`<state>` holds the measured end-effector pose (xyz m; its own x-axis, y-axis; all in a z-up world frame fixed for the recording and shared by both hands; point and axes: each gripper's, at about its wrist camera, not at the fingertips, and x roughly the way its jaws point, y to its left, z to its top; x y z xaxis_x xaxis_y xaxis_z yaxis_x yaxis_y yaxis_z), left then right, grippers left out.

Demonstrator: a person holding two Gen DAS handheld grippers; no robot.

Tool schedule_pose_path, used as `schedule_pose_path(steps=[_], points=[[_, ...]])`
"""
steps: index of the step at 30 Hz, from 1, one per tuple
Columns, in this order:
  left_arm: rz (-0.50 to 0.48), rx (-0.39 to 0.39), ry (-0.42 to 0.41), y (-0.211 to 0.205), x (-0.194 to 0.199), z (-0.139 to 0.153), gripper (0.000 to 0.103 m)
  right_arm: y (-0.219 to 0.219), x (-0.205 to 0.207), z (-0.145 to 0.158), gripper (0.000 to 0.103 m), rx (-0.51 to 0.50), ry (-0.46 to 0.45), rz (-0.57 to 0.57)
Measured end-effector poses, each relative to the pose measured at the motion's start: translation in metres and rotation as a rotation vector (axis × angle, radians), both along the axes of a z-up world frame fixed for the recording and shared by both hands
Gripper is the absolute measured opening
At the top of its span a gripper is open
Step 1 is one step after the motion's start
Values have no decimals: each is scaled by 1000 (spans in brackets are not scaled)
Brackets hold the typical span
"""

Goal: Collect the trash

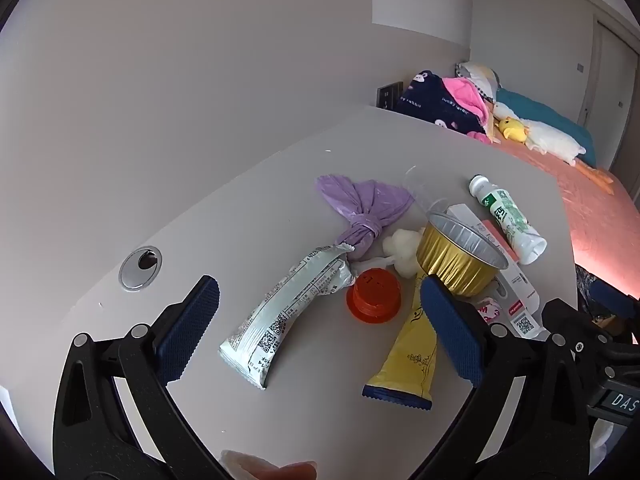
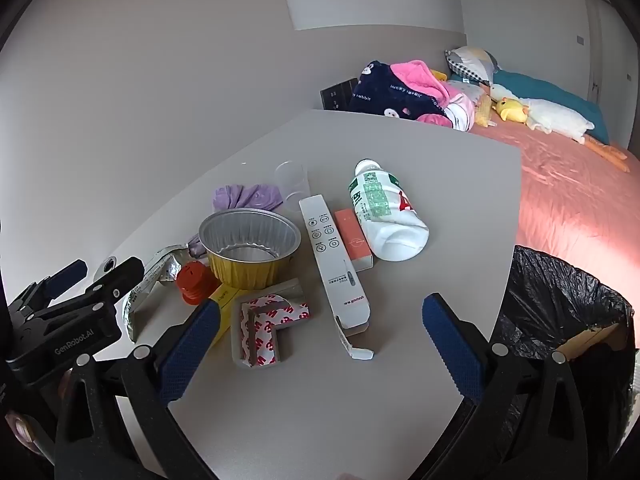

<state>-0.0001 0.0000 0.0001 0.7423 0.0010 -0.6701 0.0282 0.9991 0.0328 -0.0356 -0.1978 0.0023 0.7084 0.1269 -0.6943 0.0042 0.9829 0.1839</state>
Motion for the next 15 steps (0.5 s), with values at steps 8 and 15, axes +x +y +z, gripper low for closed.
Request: schedule_pose_path(steps=[8, 15], points=[[5, -10, 4, -2, -1, -2, 97, -1, -1, 0, 101, 2, -3, -3], [3, -24, 11, 3, -2, 5, 97, -2, -1, 1, 101, 2, -5, -3]])
